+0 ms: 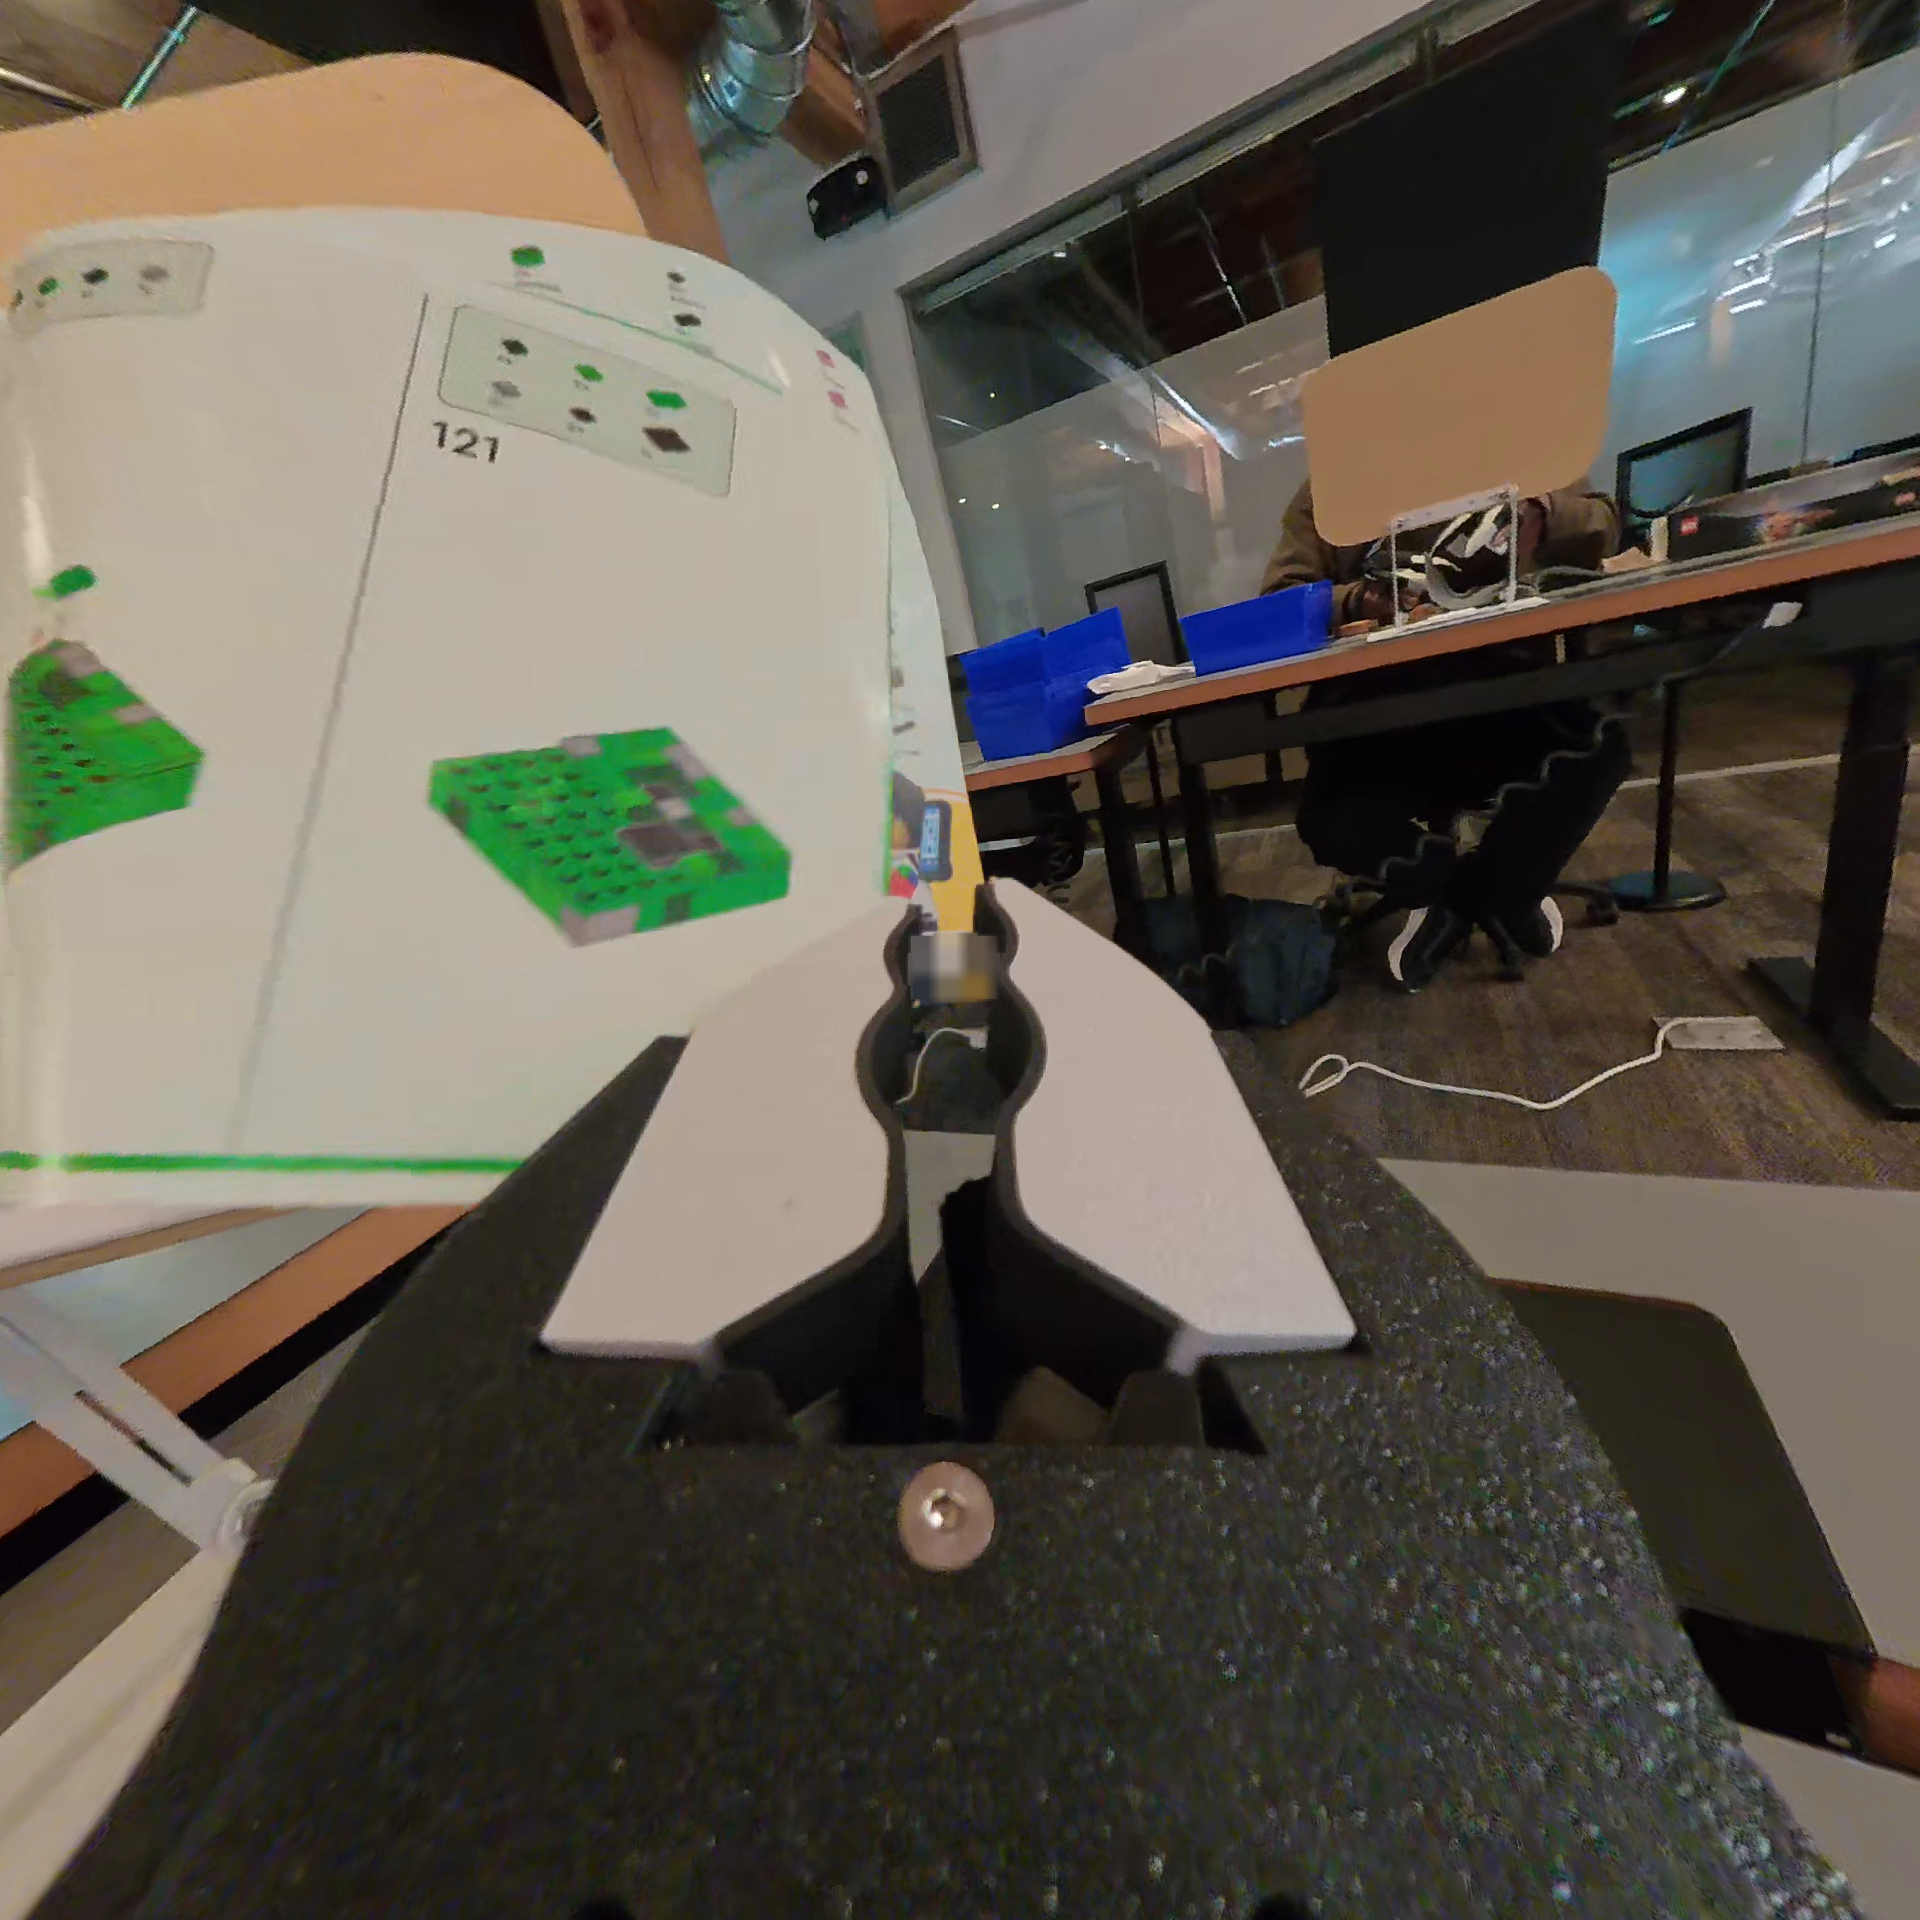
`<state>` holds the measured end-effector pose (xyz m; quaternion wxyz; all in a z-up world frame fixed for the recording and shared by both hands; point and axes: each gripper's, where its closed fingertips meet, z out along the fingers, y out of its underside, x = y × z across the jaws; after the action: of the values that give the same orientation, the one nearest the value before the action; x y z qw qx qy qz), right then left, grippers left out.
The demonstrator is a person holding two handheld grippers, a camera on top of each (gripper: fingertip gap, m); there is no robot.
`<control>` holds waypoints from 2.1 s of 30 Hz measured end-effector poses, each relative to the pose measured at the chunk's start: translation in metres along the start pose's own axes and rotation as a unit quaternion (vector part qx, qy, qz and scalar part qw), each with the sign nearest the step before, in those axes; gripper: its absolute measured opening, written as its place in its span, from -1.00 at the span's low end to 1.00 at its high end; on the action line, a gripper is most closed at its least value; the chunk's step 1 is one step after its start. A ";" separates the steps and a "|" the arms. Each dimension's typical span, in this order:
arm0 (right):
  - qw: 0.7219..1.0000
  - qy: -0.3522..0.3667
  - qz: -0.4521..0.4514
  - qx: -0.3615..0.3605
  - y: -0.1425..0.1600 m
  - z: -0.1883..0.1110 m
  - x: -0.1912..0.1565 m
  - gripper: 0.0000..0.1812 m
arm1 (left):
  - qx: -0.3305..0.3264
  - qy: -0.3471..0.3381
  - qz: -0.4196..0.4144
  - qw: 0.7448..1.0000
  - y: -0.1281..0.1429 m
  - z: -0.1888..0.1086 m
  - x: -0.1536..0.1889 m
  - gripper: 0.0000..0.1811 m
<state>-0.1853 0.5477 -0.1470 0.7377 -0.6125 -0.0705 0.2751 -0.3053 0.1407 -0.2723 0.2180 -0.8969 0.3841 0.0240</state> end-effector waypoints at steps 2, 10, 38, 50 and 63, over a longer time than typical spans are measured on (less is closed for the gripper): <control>1.000 0.007 -0.004 0.004 -0.005 0.002 0.003 -0.86 | -0.001 -0.001 0.004 1.000 -0.001 0.001 0.000 -1.00; 0.997 -0.054 -0.046 0.002 -0.058 -0.058 0.000 -0.75 | -0.019 -0.017 0.007 1.000 -0.001 0.001 0.000 -1.00; 0.926 -0.157 -0.046 -0.340 -0.008 -0.357 0.122 -0.64 | -0.078 -0.116 0.006 0.990 -0.019 -0.017 -0.007 -1.00; 0.791 -0.333 -0.210 -0.469 0.037 -0.418 0.094 -0.79 | -0.053 -0.079 0.111 0.989 -0.042 -0.006 0.021 -1.00; 0.695 -0.447 -0.200 -0.527 0.059 -0.458 0.060 -0.86 | -0.057 -0.082 0.126 0.987 -0.043 -0.009 0.031 -1.00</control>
<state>0.0478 0.1869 -0.3264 0.2134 -0.6771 -0.6461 0.2803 -0.2550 0.1420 -0.2545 0.1922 -0.8472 0.4730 0.1469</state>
